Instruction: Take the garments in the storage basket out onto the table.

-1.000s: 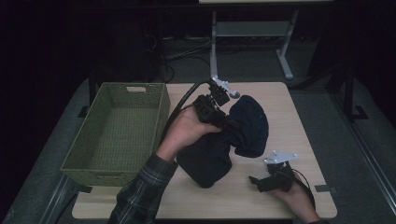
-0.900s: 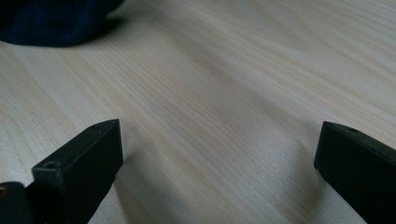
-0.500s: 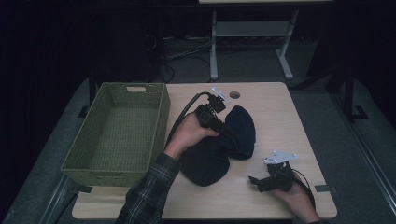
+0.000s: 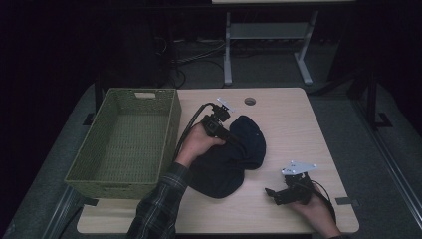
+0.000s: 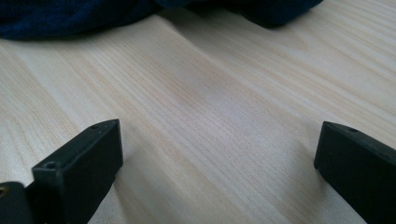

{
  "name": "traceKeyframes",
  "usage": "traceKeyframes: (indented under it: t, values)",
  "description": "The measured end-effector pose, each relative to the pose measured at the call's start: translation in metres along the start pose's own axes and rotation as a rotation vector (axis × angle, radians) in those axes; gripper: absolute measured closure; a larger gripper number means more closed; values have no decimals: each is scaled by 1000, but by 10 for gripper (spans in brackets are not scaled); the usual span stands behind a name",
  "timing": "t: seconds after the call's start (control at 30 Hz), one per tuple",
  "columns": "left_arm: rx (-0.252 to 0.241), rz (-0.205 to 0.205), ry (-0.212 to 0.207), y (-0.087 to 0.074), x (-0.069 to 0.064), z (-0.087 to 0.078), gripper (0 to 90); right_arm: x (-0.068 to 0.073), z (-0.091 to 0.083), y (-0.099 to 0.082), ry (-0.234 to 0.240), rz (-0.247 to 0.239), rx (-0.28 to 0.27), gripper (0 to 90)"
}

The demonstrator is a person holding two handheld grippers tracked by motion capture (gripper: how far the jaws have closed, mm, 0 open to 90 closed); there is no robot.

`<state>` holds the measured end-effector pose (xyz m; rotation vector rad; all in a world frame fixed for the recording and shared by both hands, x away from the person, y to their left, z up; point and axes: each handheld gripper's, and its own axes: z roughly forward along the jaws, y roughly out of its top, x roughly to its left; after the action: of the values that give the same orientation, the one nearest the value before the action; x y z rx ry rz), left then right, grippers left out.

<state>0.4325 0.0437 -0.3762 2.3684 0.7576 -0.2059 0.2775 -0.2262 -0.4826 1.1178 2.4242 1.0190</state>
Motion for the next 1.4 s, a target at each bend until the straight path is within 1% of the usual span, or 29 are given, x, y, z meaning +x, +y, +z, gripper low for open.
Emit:
traceKeyframes:
  t: [0.1, 0.13, 0.17, 0.2, 0.23, 0.3, 0.37, 0.4, 0.43, 0.57, 0.63, 0.67, 0.7, 0.8, 0.83, 0.87, 0.9, 0.93, 1.0, 1.03, 1.07, 1.17, 1.2, 1.23, 1.27, 1.3, 1.33, 1.37, 1.4]
  values:
    - [44, 1, 52, -4, 7, 13, 724, 0, 0, 0, 1, 6, 2, 7]
    - [49, -3, 60, -5, 9, 16, 724, 0, 0, 0, 1, 6, 2, 7]
    - [57, -9, 67, -6, 12, 22, 724, 0, 0, 0, 0, 5, 3, 7]
    - [60, -12, 71, -7, 13, 24, 723, 0, 0, 0, -1, 0, 1, 7]
    - [53, -26, 80, -8, 14, 29, 723, 0, 0, 0, 2, -1, -3, 7]
    - [56, -27, 86, -9, 15, 31, 723, 0, 0, 0, -2, 1, 3, 7]
    - [66, -33, 105, -10, 16, 35, 723, -1, 0, 0, -2, -8, -2, 7]
    - [68, -36, 109, -11, 17, 38, 723, 0, 0, 0, -4, -7, 1, 7]
    - [75, -36, 122, -12, 18, 41, 724, 0, 0, 0, -3, -6, 3, 7]
    - [89, -41, 135, -13, 20, 47, 722, 0, 0, 0, -1, -5, 3, 7]
    - [84, -41, 137, -14, 20, 47, 711, 0, 0, 0, -1, -8, 1, 7]
    - [82, -37, 144, -13, 19, 45, 711, 0, 0, 0, -1, -5, 2, 7]
    - [74, -38, 153, -13, 19, 44, 688, 0, 0, 0, -1, -5, 3, 7]
    - [55, -38, 170, -12, 18, 35, 565, 0, 0, 0, -1, -3, 4, 7]
    - [44, -35, 175, -12, 17, 32, 507, 0, 0, 0, -1, -6, 3, 7]
    - [51, -16, 185, -12, 17, 27, 470, -1, 0, 0, -2, -11, 0, 7]
    - [53, -4, 201, -12, 16, 23, 442, 0, 0, 0, 0, -6, 0, 7]
    - [44, 5, 212, -11, 14, 18, 417, 0, 0, 0, 0, -6, 2, 7]
    - [15, 11, 214, -11, 8, 6, 362, 0, 0, 0, 3, -2, -1, 7]
    - [15, 11, 214, -11, 8, 6, 352, 0, 0, 0, 3, -2, -1, 7]
    - [5, 12, 218, -12, 6, 0, 352, 0, 0, 0, 2, -8, -2, 7]
    - [-14, 15, 230, -14, -1, -11, 353, 0, 0, 0, 2, -1, 1, 7]
    - [-15, 17, 227, -16, -4, -15, 383, 0, 0, 0, 2, 2, 4, 7]
    - [-17, 28, 232, -18, -7, -19, 407, 0, 0, 0, -1, -6, 3, 7]
    - [-16, 30, 239, -20, -9, -22, 420, 0, 0, 0, -1, -5, 3, 7]
    - [-14, 24, 238, -22, -13, -26, 447, 0, 0, 0, -1, -5, 3, 7]
    - [-19, 24, 238, -25, -15, -29, 511, 0, 0, 0, -1, -5, 3, 7]
    - [-19, 26, 229, -27, -18, -32, 550, 0, 0, 0, -1, -6, 2, 7]
    - [-24, 22, 217, -29, -20, -32, 615, 0, 0, 0, -1, -5, 3, 7]
